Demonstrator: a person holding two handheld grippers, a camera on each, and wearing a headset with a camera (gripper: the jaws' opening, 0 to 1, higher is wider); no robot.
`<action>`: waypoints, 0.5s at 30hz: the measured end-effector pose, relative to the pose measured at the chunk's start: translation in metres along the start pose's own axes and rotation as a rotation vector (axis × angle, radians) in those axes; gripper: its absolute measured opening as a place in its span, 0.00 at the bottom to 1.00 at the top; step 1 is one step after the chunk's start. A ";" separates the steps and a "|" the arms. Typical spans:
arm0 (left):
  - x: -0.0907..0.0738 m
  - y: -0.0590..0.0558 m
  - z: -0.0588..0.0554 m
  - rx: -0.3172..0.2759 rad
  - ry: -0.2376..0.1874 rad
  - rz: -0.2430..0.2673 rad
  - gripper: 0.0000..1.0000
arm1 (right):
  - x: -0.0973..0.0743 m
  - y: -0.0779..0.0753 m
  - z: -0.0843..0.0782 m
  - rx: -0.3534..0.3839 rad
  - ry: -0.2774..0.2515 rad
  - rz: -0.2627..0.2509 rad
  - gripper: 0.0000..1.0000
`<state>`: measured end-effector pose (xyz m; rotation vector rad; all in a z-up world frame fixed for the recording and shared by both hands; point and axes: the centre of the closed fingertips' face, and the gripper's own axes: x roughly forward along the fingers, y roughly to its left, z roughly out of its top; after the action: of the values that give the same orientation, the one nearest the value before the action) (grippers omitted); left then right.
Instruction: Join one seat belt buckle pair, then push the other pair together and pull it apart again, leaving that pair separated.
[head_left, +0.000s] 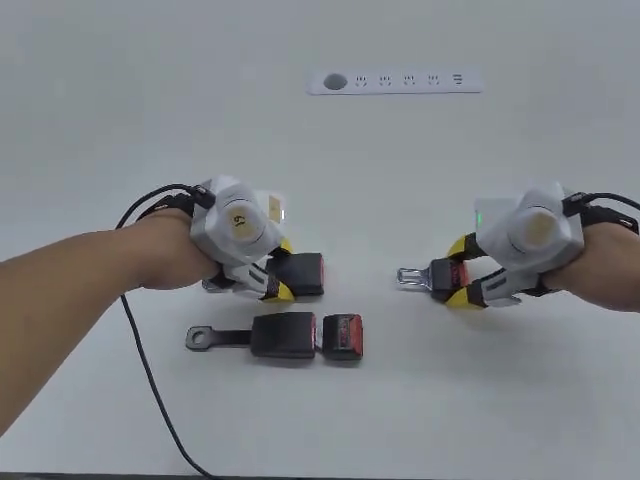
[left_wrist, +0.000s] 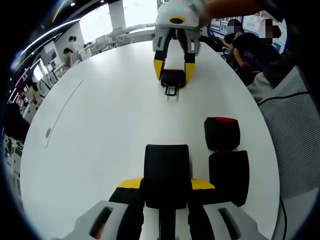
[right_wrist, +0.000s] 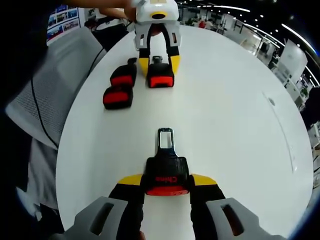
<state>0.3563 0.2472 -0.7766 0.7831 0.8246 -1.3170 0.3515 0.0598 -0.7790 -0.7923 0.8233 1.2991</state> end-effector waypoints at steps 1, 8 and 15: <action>0.000 0.000 0.000 0.000 0.000 0.001 0.34 | 0.000 0.001 -0.001 -0.003 0.004 0.005 0.33; -0.001 -0.001 0.001 0.007 -0.006 0.008 0.34 | 0.002 -0.001 0.000 0.012 0.008 0.018 0.33; -0.002 0.000 0.001 -0.007 -0.011 0.014 0.34 | 0.002 -0.002 0.000 0.009 0.028 0.004 0.35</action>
<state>0.3562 0.2469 -0.7746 0.7743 0.8135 -1.3041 0.3539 0.0603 -0.7804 -0.8037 0.8530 1.2890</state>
